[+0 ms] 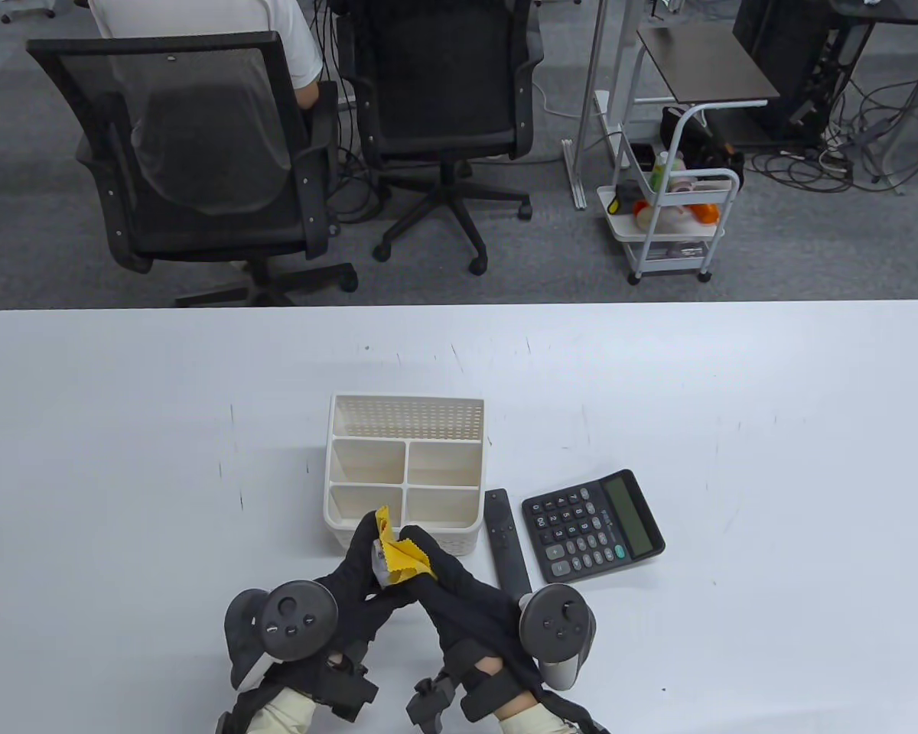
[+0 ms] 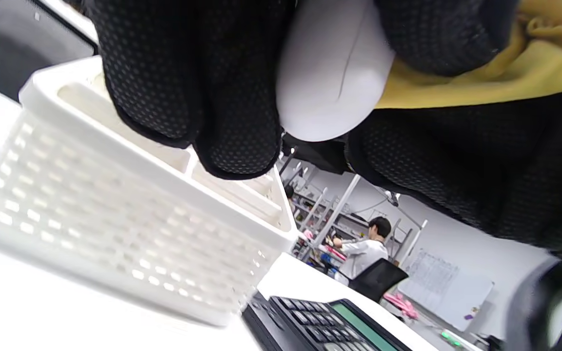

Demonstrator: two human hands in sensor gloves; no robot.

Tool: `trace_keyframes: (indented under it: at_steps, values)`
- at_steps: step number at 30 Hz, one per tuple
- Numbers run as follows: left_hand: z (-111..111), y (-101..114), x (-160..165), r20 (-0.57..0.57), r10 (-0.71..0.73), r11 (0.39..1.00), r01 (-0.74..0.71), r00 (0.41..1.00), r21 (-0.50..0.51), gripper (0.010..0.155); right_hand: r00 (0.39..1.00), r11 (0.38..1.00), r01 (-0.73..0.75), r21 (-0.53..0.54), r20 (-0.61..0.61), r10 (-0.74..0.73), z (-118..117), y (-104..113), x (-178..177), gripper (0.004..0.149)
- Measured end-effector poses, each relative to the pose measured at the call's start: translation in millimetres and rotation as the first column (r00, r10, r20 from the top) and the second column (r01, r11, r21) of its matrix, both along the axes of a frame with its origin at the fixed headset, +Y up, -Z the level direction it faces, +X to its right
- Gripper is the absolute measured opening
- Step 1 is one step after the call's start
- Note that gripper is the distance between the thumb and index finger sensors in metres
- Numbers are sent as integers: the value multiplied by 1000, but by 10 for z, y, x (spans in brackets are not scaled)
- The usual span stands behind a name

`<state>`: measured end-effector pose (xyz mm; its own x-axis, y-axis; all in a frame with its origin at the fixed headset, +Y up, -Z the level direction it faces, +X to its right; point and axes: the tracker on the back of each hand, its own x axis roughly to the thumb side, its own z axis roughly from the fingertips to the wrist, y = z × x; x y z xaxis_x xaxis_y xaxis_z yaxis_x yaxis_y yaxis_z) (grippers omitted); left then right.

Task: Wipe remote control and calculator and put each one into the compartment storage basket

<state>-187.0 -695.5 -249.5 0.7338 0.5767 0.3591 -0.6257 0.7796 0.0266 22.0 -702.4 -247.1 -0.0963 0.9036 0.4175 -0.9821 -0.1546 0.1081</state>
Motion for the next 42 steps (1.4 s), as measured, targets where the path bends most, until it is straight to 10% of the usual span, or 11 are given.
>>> trace_keyframes:
  at_steps: [8,23,42]
  values:
    - [22,19,33,13,-39,998,38,999,46,84,1000,1000,-4,13,11,4,8,-14,-38,49]
    - [-62,-51,-203,-6,384,917,-382,923,-117,73,979,999,46,22,199,-49,38,14,101,49]
    - [-61,-76,-185,-42,315,942,-318,948,-105,67,1000,1000,-1,26,-13,2,28,-61,-106,50]
